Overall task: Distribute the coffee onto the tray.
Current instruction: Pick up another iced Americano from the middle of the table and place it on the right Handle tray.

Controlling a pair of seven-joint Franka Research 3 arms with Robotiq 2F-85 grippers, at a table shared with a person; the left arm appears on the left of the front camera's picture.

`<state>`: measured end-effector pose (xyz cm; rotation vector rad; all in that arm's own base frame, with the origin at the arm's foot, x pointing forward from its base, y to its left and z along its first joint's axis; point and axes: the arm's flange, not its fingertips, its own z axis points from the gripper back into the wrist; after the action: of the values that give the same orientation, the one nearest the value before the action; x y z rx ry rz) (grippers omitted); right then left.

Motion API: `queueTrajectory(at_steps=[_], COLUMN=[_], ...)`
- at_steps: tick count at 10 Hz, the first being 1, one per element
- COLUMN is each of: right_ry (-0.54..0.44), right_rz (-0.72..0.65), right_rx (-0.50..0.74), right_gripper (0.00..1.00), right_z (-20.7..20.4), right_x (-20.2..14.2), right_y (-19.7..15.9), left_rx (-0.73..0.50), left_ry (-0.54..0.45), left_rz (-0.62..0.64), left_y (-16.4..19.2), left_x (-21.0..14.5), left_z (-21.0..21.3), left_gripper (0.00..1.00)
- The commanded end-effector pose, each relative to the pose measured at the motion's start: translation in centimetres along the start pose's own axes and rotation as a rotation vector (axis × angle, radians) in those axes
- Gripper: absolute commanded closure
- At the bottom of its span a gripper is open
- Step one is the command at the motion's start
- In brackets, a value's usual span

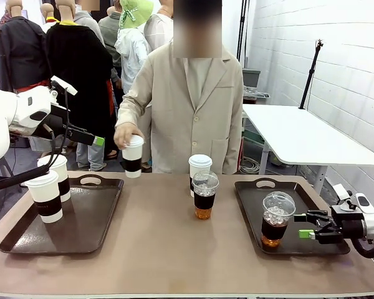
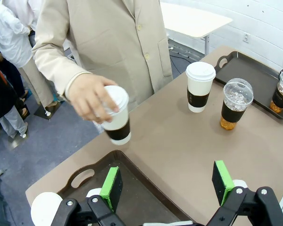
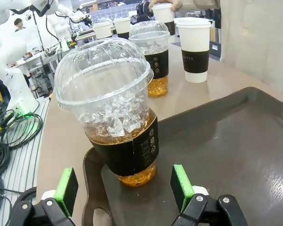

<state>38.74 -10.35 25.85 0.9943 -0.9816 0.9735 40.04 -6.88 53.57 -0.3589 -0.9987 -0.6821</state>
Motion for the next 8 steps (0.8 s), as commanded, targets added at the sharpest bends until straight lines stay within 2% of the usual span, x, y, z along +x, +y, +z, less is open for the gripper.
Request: queueTrajectory(at_steps=[1, 4, 8], right_ry=[0.003, 0.000, 0.041], right_rz=[-0.003, -0.001, -0.029], right_rx=[0.009, 0.000, -0.031], right_gripper=[0.00, 0.00, 0.00], right_z=[-0.4, 0.0, 3.5], right_x=[-0.1, 0.0, 2.3], right_y=[0.0, 0.0, 0.3], left_rx=[0.002, 0.002, 0.002], left_ry=[0.003, 0.003, 0.003], left_rz=[0.009, 0.009, 0.009], left_y=[0.0, 0.0, 0.0], left_x=[-0.1, -0.1, -0.1], left_z=[-0.1, -0.1, -0.1], left_gripper=[0.00, 0.00, 0.00])
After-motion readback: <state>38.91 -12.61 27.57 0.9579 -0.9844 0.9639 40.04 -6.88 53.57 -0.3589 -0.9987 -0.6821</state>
